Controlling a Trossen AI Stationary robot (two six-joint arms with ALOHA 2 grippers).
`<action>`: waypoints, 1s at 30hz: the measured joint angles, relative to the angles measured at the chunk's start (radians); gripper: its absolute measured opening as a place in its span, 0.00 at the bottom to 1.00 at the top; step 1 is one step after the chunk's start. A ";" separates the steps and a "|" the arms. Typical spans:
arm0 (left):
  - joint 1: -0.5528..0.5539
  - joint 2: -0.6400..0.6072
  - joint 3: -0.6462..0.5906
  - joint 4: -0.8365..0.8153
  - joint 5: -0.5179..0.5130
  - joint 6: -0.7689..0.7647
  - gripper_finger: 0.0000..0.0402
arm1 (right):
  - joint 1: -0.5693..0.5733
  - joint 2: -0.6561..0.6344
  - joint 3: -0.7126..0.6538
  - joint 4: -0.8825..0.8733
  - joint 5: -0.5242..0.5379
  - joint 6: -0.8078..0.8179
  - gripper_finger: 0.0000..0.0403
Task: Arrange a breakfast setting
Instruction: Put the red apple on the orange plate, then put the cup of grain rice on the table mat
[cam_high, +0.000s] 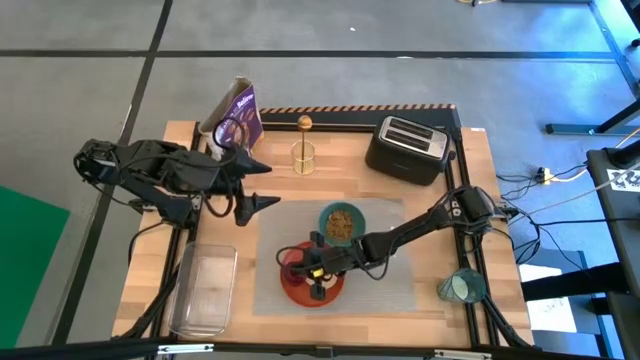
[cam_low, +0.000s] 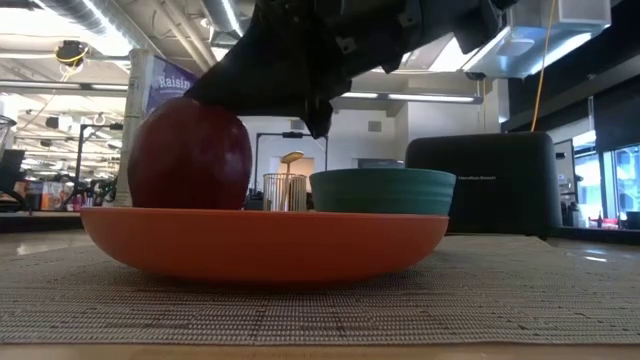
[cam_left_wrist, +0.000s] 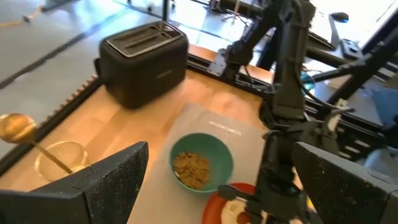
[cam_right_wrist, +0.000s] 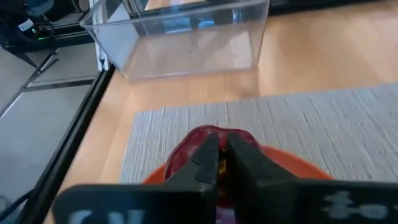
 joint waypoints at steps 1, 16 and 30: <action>0.000 0.000 0.000 0.000 0.011 0.000 0.98 | 0.000 0.000 0.000 -0.007 -0.001 0.013 0.06; -0.029 0.000 0.000 -0.045 0.025 -0.028 0.98 | -0.002 -0.061 0.000 -0.050 0.026 0.108 0.45; 0.011 0.000 0.000 -0.027 0.008 -0.036 0.98 | -0.008 -0.386 0.000 -0.551 0.107 0.438 0.46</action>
